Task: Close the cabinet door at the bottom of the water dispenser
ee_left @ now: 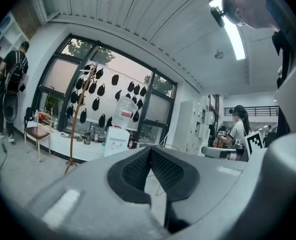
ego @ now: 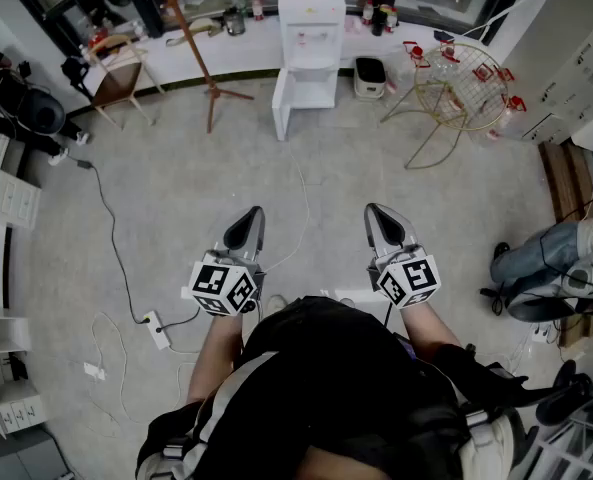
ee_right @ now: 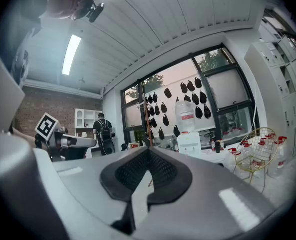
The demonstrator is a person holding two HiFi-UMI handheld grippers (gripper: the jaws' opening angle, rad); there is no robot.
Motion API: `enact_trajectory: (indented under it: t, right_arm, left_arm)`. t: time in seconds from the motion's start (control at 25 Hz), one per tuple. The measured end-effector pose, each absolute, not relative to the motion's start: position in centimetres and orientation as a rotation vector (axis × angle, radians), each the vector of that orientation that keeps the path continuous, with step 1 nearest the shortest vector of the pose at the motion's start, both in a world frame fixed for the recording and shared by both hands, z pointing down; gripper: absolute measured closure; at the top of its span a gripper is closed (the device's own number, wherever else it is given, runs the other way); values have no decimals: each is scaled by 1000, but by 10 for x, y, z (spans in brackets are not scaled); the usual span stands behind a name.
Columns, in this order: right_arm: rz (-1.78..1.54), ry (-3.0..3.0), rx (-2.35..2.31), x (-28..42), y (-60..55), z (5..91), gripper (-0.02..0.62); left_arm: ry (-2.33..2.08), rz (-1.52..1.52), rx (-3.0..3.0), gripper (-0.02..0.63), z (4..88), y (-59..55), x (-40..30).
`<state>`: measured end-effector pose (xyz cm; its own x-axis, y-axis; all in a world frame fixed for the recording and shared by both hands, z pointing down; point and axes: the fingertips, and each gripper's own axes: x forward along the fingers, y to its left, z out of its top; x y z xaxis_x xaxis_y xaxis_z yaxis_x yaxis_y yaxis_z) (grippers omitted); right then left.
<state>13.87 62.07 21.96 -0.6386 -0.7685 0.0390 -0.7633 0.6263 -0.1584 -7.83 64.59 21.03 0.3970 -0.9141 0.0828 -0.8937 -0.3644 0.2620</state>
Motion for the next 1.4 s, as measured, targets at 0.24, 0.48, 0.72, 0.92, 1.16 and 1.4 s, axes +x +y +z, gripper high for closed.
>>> enact_trajectory:
  t: [0.24, 0.48, 0.72, 0.92, 1.16, 1.4]
  right_arm:
    - [-230, 2830, -1294, 136, 620, 216, 592]
    - [-223, 2820, -1292, 126, 619, 214, 592]
    - [-187, 2802, -1320, 125, 619, 211, 591]
    - [-177, 2754, -1373, 121, 618, 206, 495]
    - [-196, 2748, -1501, 113, 619, 218, 308]
    - [-193, 2722, -1574, 85, 628, 219, 273]
  left_arm:
    - [-1594, -98, 2401, 600, 207, 645, -75]
    - [-1584, -95, 2414, 599, 206, 642, -82]
    - [-1570, -97, 2423, 598, 211, 635, -82]
    - [-1597, -55, 2450, 571, 209, 631, -89]
    - [-1671, -68, 2381, 207, 219, 629, -120]
    - [-1638, -84, 2365, 162, 223, 633, -155]
